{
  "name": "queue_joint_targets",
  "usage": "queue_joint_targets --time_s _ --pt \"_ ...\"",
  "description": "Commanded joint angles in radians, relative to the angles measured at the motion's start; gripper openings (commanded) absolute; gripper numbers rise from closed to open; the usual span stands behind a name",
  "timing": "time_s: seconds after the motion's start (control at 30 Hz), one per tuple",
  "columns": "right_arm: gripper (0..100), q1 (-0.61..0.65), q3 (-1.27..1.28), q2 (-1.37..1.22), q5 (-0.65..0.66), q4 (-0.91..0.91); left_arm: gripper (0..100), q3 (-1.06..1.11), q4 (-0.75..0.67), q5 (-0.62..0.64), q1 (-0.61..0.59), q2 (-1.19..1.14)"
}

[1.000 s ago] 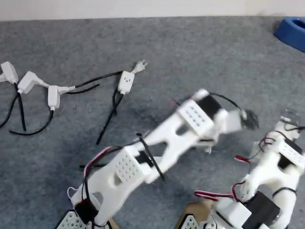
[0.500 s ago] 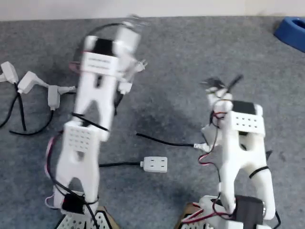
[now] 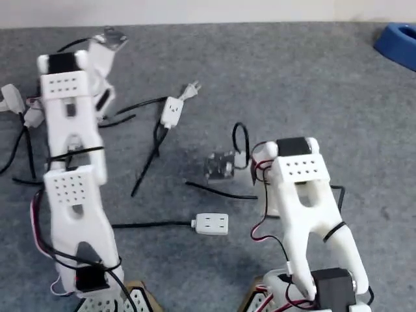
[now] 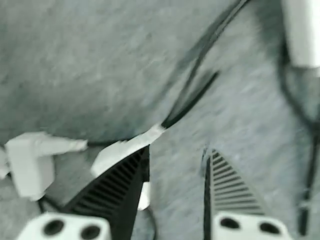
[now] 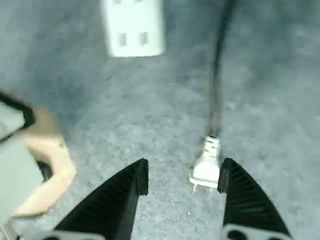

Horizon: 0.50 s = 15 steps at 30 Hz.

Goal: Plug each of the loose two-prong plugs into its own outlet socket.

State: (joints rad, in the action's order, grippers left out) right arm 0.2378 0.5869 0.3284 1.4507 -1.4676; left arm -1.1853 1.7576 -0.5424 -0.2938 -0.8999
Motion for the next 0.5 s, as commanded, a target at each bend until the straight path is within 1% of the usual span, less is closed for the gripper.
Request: queue_joint_targets --time_s 0.0,0.2,0.47 --pt "22.8 -0.038 0.033 0.039 0.072 0.071 18 -0.002 0.006 -0.06 -0.061 0.07" --pt "22.7 -0.044 0.185 0.039 0.084 0.289 18 0.001 0.005 -0.066 -0.071 0.065" --pt "22.7 -0.054 0.306 0.036 0.078 0.475 18 0.002 0.006 -0.063 -0.071 0.065"
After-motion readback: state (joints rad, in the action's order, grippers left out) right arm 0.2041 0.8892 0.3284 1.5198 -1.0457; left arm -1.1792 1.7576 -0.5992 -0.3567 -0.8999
